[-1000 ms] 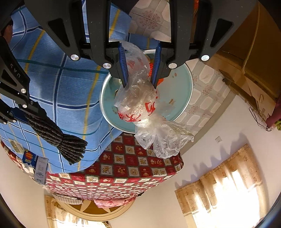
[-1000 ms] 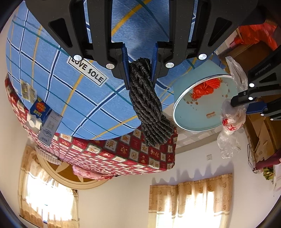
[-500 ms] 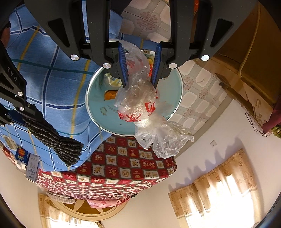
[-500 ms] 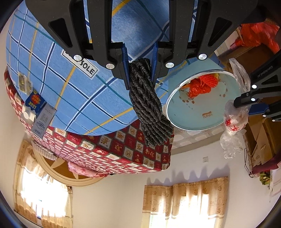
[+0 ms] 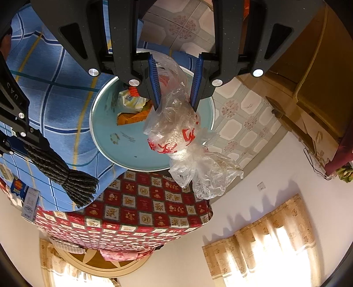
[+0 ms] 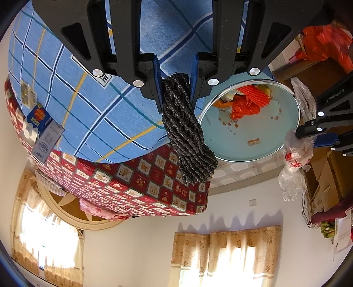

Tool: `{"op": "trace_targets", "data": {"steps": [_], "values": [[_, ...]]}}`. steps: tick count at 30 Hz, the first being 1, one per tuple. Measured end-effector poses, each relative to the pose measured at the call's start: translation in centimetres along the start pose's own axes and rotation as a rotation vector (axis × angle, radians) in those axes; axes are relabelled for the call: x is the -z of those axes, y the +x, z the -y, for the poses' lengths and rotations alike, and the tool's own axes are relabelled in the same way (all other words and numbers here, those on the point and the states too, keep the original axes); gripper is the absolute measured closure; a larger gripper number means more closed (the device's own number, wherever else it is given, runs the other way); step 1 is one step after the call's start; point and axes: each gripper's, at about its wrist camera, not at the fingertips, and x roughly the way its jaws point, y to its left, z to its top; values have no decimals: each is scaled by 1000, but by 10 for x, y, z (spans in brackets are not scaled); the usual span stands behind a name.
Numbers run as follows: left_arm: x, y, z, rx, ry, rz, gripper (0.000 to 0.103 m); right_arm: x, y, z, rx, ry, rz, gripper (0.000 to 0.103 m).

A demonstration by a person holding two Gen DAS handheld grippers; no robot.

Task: Collect trash
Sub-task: 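Carry the translucent bag with the left tool while the right tool carries the black rope over the bin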

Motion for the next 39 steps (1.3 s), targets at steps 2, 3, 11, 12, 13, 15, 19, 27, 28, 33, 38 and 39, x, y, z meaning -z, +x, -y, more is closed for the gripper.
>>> {"op": "trace_targets", "data": {"steps": [2,3,11,12,13,15,19,27,28,33,38,39], "values": [[0,1,-4,-2,-8,-3,76,-1,1,-1,-2,-4,0,81],[-1,2,-5,-4,-10,-4,76,-2,1,-2,-3,-5,0,81],[-1,5,-14,-17,-20,-9,76,-9,5,-10,-12,-26,0,81],[-1,6,-15,-20,-21,-10,76,-9,6,-11,-13,-27,0,81],[-2,6,-13,-23,-24,-11,76,-11,6,-12,-14,-31,2,81],[-3,7,-16,-23,-31,-12,76,-13,7,-14,-17,-35,2,81],[-4,8,-20,-23,-41,-13,76,-17,10,-19,-21,-46,5,81],[-3,11,-21,-21,-49,-18,76,-22,13,-25,-25,-61,4,81],[-3,11,-21,-21,-49,-17,76,-23,14,-26,-25,-65,5,81],[-4,9,-22,-19,-49,-10,76,-26,14,-30,-27,-73,10,81],[-4,8,-24,-17,-57,-10,76,-29,15,-33,-31,-84,9,80],[-4,8,-24,-18,-54,-8,75,-29,16,-34,-31,-86,9,80]]}}
